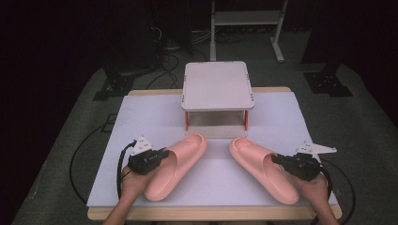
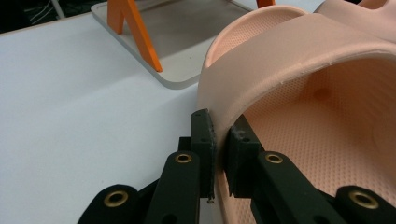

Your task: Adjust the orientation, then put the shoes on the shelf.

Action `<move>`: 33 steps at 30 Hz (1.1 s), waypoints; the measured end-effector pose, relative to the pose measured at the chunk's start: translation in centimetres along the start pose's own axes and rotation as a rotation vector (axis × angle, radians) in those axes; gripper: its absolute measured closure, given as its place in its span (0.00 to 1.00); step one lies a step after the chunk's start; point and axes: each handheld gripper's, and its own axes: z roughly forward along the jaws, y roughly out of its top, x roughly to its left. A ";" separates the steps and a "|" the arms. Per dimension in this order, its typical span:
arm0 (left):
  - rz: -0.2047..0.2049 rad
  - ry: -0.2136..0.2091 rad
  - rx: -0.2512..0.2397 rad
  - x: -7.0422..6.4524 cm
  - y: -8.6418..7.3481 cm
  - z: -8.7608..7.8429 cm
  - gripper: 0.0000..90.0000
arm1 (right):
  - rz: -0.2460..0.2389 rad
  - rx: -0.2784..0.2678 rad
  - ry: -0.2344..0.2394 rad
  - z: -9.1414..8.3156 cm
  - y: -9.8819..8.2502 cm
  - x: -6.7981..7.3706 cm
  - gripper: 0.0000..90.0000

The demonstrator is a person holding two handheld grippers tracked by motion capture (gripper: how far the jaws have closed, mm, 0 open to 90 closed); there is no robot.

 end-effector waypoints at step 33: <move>0.044 -0.002 -0.038 1.3 4.5 -3.7 0.93 | -0.085 -0.070 0.030 -3.1 7.7 2.6 0.94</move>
